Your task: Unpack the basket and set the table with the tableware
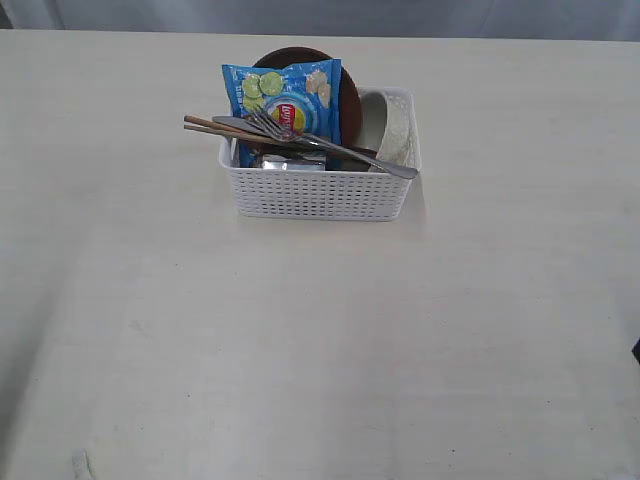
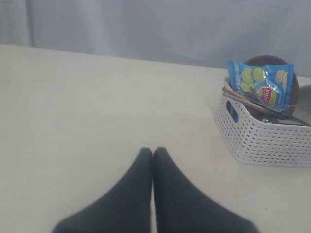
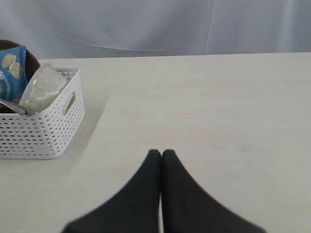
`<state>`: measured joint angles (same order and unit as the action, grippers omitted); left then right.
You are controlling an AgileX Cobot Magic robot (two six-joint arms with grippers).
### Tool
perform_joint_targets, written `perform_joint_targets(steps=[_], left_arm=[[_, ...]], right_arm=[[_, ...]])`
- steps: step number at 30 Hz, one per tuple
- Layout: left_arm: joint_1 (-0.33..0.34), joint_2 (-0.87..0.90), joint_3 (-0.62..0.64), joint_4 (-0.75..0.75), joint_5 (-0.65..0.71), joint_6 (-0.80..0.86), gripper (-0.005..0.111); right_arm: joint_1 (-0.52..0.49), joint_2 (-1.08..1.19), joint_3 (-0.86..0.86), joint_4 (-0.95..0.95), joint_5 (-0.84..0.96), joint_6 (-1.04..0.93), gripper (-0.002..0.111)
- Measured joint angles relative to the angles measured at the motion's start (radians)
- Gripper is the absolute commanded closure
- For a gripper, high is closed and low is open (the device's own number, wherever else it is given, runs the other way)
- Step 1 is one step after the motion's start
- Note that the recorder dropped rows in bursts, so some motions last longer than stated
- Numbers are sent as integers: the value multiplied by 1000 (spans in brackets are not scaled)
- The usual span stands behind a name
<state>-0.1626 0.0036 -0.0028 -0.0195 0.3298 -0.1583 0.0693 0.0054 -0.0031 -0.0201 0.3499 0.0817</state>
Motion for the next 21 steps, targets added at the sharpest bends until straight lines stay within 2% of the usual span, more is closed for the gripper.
perform_joint_targets(steps=[4, 12, 21], left_arm=[[0, 0, 0, 0, 0, 0, 107], [0, 0, 0, 0, 0, 0, 107], [0, 0, 0, 0, 0, 0, 107]], right_arm=[[0, 0, 0, 0, -34, 0, 109], [0, 0, 0, 0, -247, 0, 109], [0, 0, 0, 0, -324, 4, 109]])
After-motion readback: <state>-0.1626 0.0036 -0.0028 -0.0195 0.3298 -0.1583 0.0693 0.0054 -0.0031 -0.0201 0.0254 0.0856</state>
